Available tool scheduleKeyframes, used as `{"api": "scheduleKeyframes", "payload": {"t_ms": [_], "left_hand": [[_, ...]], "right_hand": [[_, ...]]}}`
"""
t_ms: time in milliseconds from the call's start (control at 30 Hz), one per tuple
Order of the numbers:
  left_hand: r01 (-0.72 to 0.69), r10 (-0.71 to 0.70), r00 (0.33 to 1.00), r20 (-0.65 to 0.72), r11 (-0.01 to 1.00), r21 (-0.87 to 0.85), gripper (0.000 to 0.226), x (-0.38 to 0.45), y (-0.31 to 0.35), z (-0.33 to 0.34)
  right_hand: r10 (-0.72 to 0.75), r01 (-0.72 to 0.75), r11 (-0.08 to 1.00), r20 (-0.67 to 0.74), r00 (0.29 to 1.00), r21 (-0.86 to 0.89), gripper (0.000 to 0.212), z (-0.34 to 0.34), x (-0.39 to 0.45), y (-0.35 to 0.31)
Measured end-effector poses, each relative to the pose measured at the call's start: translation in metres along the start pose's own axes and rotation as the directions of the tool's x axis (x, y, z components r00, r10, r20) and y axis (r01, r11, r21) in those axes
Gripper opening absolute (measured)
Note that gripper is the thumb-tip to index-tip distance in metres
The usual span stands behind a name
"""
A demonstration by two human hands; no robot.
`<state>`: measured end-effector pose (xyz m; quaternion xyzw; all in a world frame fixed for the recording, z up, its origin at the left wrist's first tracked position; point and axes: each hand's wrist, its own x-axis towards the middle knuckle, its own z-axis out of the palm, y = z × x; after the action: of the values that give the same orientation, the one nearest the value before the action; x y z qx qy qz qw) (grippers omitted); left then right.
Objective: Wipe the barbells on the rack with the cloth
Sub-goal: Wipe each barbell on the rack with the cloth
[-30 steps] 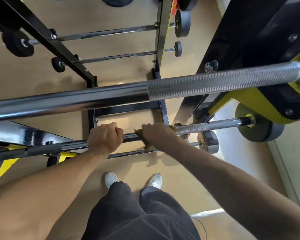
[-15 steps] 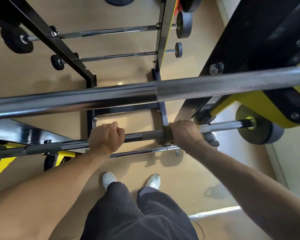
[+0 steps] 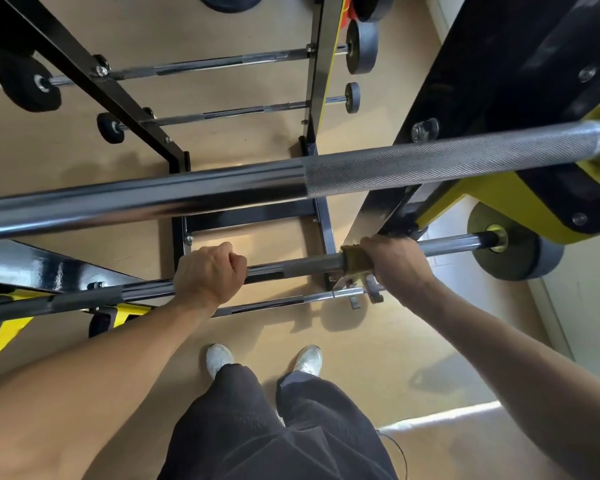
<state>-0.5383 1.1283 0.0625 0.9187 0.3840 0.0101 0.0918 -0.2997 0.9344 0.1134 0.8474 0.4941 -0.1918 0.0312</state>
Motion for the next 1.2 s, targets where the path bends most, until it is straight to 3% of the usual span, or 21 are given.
{"api": "scheduleKeyframes", "payload": {"t_ms": [133,333,467,600,667,800,900,1000,1067,1200], "left_hand": [[0.022,-0.022,1.000,0.017,1.000,0.012,0.031,0.001,0.004,-0.002],[0.007,-0.008,1.000,0.026,1.000,0.009,0.035,0.000,0.003,-0.003],[0.021,-0.021,0.998,0.056,1.000,0.007,0.037,0.000,0.001,-0.001],[0.034,-0.034,0.998,0.052,0.999,0.003,0.036,0.001,-0.001,-0.001],[0.029,-0.029,0.999,0.046,1.000,0.005,0.036,0.000,0.000,0.000],[0.035,-0.037,0.997,0.062,0.999,0.019,0.038,0.001,0.002,-0.001],[0.003,-0.004,0.997,0.075,1.000,0.018,0.041,0.001,0.001,0.000],[-0.048,0.047,0.997,0.065,0.999,0.009,0.042,0.000,-0.002,-0.001],[-0.050,0.050,0.997,0.055,0.999,0.004,0.043,0.001,-0.002,-0.001],[-0.019,0.019,0.999,0.027,1.000,0.004,0.044,0.001,0.000,-0.002]], "right_hand": [[0.054,-0.054,0.999,-0.016,0.998,-0.006,0.011,0.005,0.003,-0.027],[-0.104,0.104,0.994,-0.004,0.995,0.036,0.013,0.020,0.019,-0.098],[-0.186,0.189,0.979,-0.044,0.982,0.076,0.024,0.021,0.013,-0.079],[-0.005,0.002,0.999,0.081,0.997,0.046,0.023,0.003,0.007,-0.021],[0.043,-0.044,0.999,0.044,0.998,0.020,0.019,-0.005,-0.002,-0.001],[0.071,-0.064,0.994,0.081,0.994,-0.090,0.011,-0.003,0.006,-0.035],[-0.076,0.085,0.994,0.123,0.989,-0.070,0.016,0.010,0.018,-0.104],[-0.214,0.213,0.977,0.021,0.977,0.026,0.017,0.018,0.018,-0.133],[-0.254,0.254,0.967,0.005,0.967,0.027,0.021,0.013,0.015,-0.112],[-0.007,0.008,1.000,0.066,0.998,-0.015,0.015,-0.005,0.001,-0.025]]}}
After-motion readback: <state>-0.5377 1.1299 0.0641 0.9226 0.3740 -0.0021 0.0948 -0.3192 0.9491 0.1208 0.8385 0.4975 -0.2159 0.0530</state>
